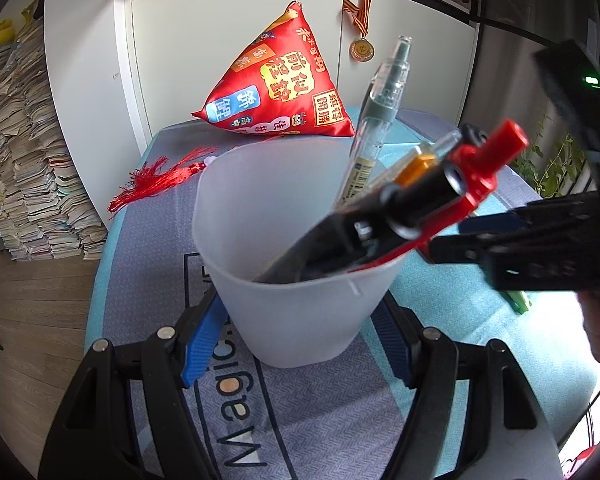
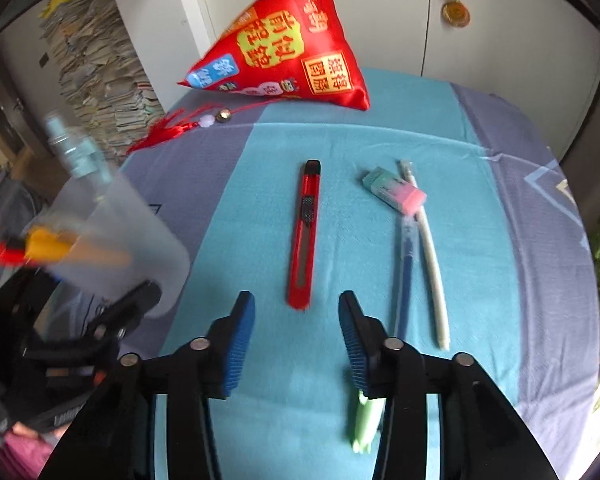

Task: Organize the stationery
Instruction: 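Grasp the red box cutter with the right gripper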

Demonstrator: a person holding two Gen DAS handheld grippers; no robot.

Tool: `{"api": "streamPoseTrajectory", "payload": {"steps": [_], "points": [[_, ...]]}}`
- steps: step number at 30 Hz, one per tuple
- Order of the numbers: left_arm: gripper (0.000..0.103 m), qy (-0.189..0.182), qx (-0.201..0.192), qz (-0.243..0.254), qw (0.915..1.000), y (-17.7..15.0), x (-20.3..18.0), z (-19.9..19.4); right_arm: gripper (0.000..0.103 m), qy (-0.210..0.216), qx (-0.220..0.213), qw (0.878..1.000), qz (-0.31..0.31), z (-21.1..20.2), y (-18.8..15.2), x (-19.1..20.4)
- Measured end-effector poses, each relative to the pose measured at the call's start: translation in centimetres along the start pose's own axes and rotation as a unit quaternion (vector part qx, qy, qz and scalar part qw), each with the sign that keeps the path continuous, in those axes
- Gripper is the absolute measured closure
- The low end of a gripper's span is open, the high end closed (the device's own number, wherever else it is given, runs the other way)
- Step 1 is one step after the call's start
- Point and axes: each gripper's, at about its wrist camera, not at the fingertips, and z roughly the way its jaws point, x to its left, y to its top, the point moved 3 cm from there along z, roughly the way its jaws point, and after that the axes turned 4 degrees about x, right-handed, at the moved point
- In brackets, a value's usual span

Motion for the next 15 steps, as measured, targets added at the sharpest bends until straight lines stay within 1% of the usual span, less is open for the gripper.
{"api": "streamPoseTrajectory", "payload": {"steps": [3, 4, 5, 6, 7, 9, 10, 12, 15], "points": [[0.033, -0.001, 0.004, 0.0, 1.0, 0.0, 0.0, 0.1, 0.06, -0.017, -0.009, 1.0, 0.002, 1.2, 0.8, 0.1], [0.033, 0.0, 0.005, 0.0, 1.0, 0.0, 0.0, 0.2, 0.066, -0.024, 0.0, 1.0, 0.009, 1.9, 1.0, -0.1], [0.033, 0.0, 0.005, 0.0, 1.0, 0.0, 0.0, 0.2, 0.086, -0.027, 0.009, 0.999, 0.017, 2.4, 1.0, -0.2], [0.033, 0.0, 0.005, 0.0, 1.0, 0.0, 0.0, 0.2, 0.088, -0.043, -0.001, 0.999, 0.015, 2.2, 1.1, -0.3], [0.033, 0.0, 0.004, 0.0, 1.0, 0.0, 0.0, 0.2, 0.089, -0.038, 0.008, 0.999, 0.01, 2.3, 1.0, -0.2], [0.033, 0.001, 0.004, 0.0, 1.0, 0.0, 0.0, 0.3, 0.089, -0.018, 0.01, 1.0, 0.009, 1.8, 0.5, -0.2], [0.033, 0.001, 0.004, 0.0, 1.0, 0.0, -0.1, 0.3, 0.089, -0.021, 0.009, 1.0, 0.002, 1.3, -0.1, -0.1], [0.033, 0.001, 0.004, 0.0, 1.0, 0.0, -0.1, 0.3, 0.089, -0.03, 0.011, 0.999, -0.015, 0.4, -1.6, 0.0], [0.033, 0.002, 0.003, 0.001, 1.0, 0.0, -0.1, 0.3, 0.089, -0.019, 0.035, 0.999, -0.03, -1.4, -4.9, 0.0]]}}
